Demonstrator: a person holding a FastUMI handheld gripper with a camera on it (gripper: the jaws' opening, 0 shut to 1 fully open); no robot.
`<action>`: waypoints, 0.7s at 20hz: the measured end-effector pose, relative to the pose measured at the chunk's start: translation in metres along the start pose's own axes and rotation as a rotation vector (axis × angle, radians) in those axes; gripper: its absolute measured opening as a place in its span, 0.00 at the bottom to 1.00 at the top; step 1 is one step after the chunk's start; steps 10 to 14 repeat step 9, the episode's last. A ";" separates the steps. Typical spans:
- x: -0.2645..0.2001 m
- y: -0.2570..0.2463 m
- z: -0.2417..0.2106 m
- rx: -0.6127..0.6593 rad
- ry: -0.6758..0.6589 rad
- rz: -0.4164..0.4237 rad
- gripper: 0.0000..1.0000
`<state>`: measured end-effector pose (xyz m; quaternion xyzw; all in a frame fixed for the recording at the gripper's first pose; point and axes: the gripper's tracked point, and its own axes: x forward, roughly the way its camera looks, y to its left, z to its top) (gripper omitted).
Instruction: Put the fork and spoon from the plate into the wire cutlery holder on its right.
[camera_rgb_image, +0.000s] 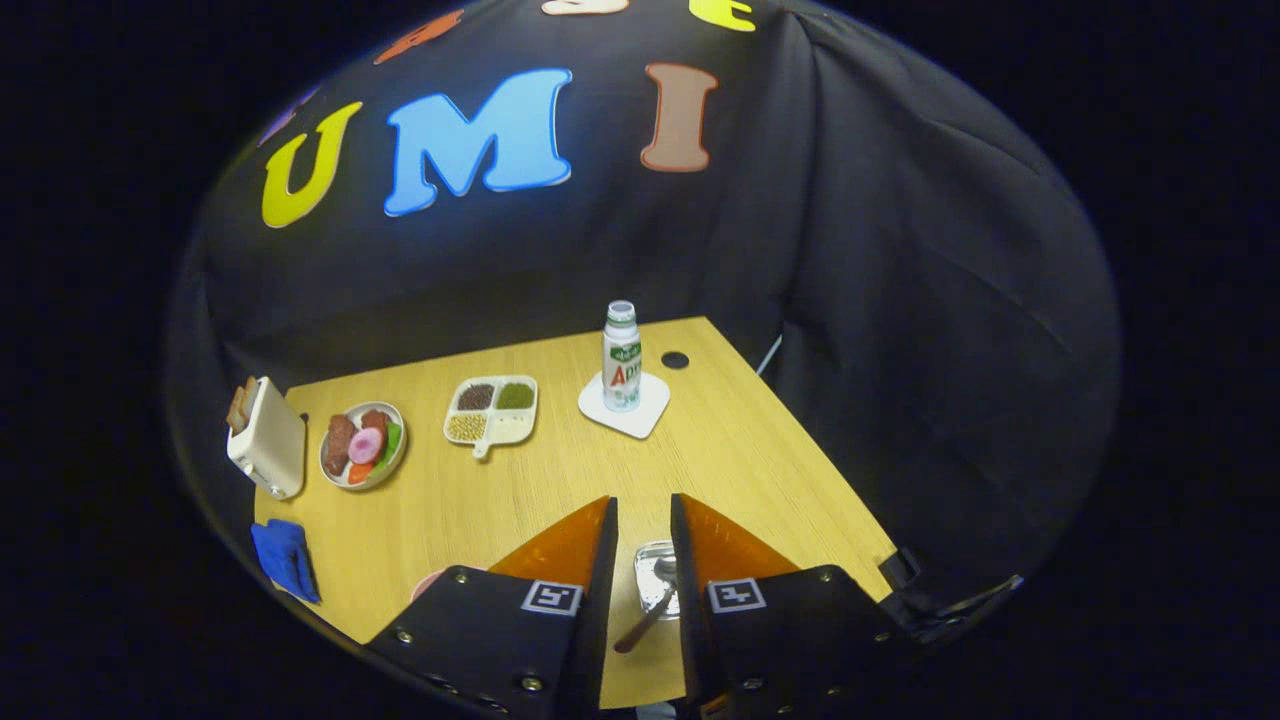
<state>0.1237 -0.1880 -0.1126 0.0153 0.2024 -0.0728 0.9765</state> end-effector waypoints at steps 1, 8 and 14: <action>-0.008 0.003 0.013 -0.012 -0.055 0.009 0.31; -0.076 0.056 0.083 -0.055 -0.440 0.111 0.31; -0.084 0.066 0.090 -0.057 -0.476 0.130 0.31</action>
